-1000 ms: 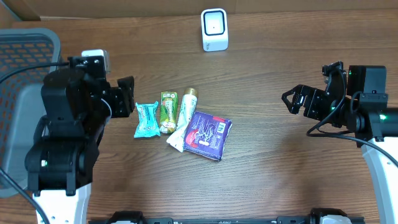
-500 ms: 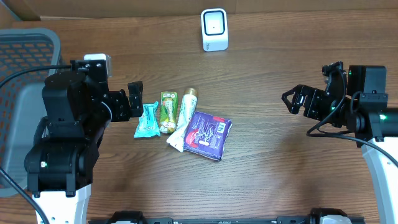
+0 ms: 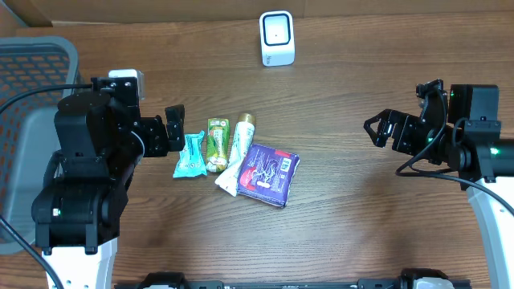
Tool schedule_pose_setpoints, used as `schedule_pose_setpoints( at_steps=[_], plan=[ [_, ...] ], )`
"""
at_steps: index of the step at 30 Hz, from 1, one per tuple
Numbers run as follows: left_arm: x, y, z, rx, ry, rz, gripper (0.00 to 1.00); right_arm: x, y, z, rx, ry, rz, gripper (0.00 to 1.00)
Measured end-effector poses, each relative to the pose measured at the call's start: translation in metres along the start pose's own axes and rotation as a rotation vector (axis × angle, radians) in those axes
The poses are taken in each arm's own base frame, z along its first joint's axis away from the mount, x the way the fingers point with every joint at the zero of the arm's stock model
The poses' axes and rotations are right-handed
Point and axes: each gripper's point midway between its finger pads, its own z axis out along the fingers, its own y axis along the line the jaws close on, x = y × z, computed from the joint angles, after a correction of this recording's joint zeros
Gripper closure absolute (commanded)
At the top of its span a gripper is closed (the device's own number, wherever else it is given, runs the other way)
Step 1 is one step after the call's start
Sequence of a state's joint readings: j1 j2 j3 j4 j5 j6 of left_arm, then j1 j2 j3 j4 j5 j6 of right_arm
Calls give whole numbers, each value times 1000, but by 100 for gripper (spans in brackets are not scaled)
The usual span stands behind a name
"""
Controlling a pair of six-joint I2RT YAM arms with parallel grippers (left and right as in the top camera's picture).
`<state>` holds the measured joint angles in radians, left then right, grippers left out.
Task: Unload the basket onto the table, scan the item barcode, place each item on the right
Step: 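Release the wipes pack and raise the left gripper above the items, then reach the right gripper to the purple package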
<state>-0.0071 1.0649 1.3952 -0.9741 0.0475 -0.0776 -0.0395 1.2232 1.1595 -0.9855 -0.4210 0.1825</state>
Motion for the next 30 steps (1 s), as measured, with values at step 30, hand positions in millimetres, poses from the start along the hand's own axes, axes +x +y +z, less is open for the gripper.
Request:
schedule_pose_setpoints(
  at_steps=[30],
  plan=[
    [0, 0, 0, 0, 0, 0, 0, -3, -5, 0, 31, -13, -1, 0]
  ],
)
